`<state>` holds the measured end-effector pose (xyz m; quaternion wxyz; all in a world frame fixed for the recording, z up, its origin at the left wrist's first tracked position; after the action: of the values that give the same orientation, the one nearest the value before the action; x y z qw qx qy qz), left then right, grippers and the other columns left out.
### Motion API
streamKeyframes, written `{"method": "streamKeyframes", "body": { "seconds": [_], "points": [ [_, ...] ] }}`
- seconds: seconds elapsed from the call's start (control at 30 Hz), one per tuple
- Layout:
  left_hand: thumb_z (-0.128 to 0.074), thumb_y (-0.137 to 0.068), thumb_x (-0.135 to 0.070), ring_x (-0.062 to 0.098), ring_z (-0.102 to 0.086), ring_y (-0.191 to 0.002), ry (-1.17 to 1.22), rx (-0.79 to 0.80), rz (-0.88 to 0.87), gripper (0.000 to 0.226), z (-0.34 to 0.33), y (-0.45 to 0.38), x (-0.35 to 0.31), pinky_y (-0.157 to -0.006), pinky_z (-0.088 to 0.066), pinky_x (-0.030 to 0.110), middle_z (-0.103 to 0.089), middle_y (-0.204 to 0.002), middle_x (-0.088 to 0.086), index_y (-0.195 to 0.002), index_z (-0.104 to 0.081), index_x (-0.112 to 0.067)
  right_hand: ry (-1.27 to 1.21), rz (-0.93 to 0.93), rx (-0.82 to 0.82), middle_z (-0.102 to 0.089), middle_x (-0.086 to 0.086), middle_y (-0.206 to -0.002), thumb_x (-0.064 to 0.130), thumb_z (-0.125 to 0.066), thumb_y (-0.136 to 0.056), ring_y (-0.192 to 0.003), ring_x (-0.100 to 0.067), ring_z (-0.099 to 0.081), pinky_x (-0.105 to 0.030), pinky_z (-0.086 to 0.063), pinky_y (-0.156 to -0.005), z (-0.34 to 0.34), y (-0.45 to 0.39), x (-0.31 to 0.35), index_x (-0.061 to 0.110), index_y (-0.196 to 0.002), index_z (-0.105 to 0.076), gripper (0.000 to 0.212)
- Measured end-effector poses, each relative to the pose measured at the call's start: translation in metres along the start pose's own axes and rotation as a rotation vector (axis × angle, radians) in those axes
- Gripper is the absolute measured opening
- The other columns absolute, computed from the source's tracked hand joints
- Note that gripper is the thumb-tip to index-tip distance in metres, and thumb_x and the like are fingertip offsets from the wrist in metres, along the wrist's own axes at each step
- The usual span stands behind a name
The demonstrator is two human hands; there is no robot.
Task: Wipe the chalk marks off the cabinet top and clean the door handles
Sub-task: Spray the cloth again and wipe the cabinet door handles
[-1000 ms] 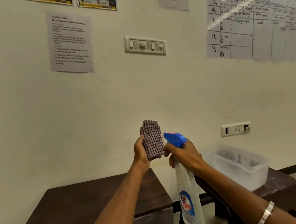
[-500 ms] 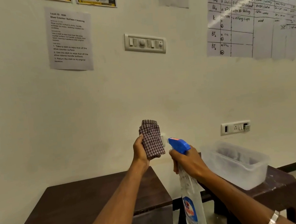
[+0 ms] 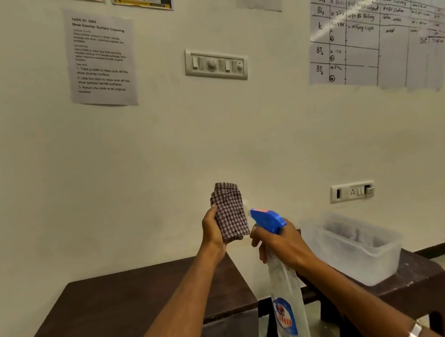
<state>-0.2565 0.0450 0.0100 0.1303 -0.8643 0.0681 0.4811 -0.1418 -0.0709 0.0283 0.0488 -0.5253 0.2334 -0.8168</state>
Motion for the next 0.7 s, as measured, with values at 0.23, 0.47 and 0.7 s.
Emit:
{"method": "streamKeyframes", "body": {
  "seconds": [0.23,0.47,0.7],
  "points": [
    [-0.030,-0.100,-0.037,0.028,-0.063,-0.082,-0.023,0.040,0.015,0.040,-0.012,-0.001,0.006,-0.064,-0.052,0.038,-0.066,-0.099,0.013,-0.111,-0.060,-0.013,0.064,-0.026,0.004,-0.064,-0.009,-0.070,0.015,-0.058,-0.093,-0.048,-0.012,-0.060,-0.022,-0.052,-0.051,0.014,-0.010,0.004,0.004,-0.087,-0.060,0.012],
    [-0.030,-0.100,-0.040,0.029,-0.063,-0.086,-0.020,0.102,0.029,0.043,-0.037,-0.005,0.012,-0.061,-0.054,0.037,-0.066,-0.104,0.015,-0.118,-0.058,-0.011,-0.008,-0.013,-0.186,-0.071,-0.014,-0.088,0.019,-0.063,-0.091,-0.056,-0.023,-0.065,-0.033,-0.056,-0.056,0.069,-0.028,0.015,0.006,-0.096,-0.063,0.014],
    [-0.047,-0.097,-0.030,0.026,-0.064,-0.084,-0.091,0.222,0.113,0.024,-0.090,0.000,0.038,-0.060,-0.054,0.034,-0.065,-0.101,0.012,-0.112,-0.056,-0.014,-0.003,0.018,-0.435,-0.069,-0.011,-0.087,0.025,-0.063,-0.091,-0.055,-0.018,-0.063,-0.029,-0.053,-0.052,0.148,-0.064,0.042,0.001,-0.107,-0.060,0.029]
  ]
}}
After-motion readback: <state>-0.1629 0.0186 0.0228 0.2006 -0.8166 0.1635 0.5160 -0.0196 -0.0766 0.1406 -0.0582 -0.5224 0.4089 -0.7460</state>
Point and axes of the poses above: each hand's wrist, its own y-axis away from the middle knuckle, its own z-axis out of the back of the hand, x = y × z, the point moved 5 cm from there along -y, towards the middle knuckle
